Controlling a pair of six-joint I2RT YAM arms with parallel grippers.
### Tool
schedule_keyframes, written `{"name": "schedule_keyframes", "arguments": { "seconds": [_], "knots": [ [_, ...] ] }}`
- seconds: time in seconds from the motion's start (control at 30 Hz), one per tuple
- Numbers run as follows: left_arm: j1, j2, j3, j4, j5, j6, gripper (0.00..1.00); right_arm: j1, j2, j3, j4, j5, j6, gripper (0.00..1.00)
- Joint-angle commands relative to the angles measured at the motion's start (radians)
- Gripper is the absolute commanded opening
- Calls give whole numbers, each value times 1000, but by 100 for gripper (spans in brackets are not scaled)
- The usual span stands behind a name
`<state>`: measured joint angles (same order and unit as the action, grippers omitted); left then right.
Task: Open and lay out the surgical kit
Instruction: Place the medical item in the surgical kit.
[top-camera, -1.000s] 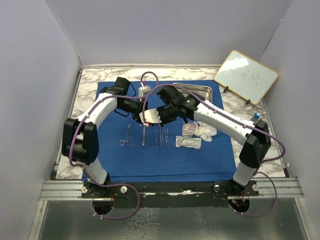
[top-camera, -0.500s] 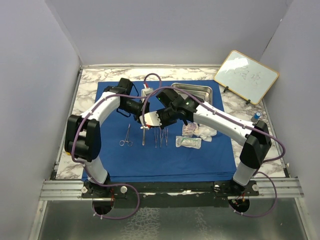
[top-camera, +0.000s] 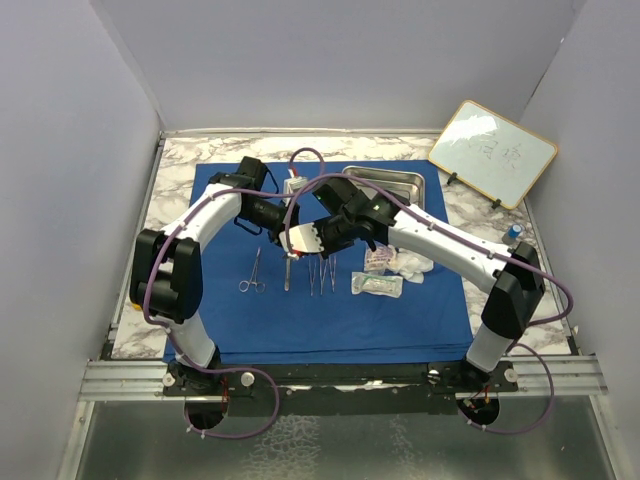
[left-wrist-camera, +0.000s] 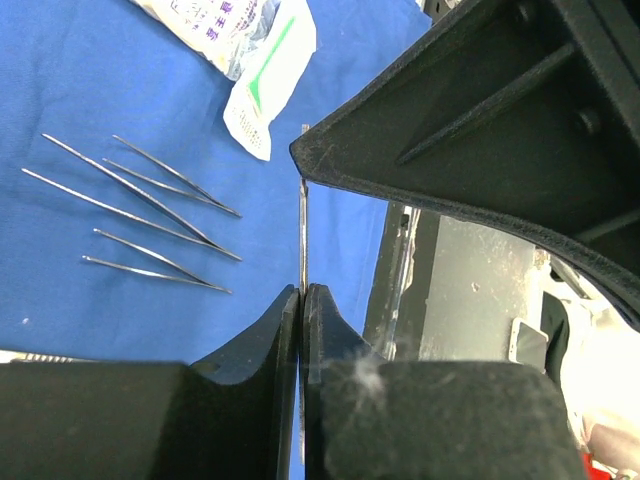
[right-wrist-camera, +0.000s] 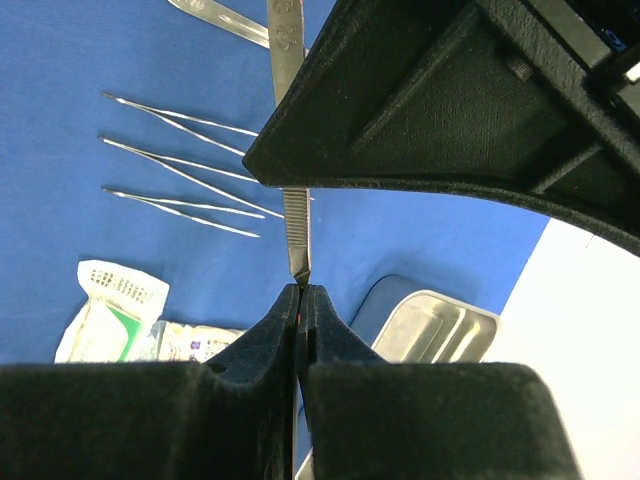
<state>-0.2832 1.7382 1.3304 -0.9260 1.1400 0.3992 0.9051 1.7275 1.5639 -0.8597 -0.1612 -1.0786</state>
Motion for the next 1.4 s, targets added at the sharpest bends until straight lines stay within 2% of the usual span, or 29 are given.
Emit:
{"name": "schedule_keyframes", "arguments": {
  "seconds": [0.0,0.13,0.27,0.4,0.43,0.53,0.67,0.87,1.03,1.17,1.37],
  "knots": [
    [-7,8,20,-12,22,29,1,11,-33,-5,36,6,6,1],
    [-7,-7,-5,8,40,21,0,11,-45,-17,63,11,53,4],
    [-7,-71,-92,149,38,-89,0,11,-79,-55,106,20,107,12],
    [-3,-173,-222,364,-16,-259,0,10,-132,-103,139,10,148,34],
    [1,-204,-261,430,-35,-306,0,7,-148,-115,145,10,155,38],
    [30,-313,-406,661,-128,-486,0,-12,-200,-165,186,-1,167,41],
    [90,-461,-605,902,-345,-671,0,-63,-243,-218,232,-46,200,42],
    [96,-475,-671,900,-459,-712,0,-177,-304,-364,360,-143,313,43],
    [97,-467,-710,851,-639,-859,0,-237,-370,-551,536,-101,419,43],
    [95,-437,-801,911,-665,-981,0,-297,-421,-640,607,-96,484,43],
    [89,-421,-840,1015,-678,-989,0,-362,-514,-748,668,-133,528,43]
  ]
}}
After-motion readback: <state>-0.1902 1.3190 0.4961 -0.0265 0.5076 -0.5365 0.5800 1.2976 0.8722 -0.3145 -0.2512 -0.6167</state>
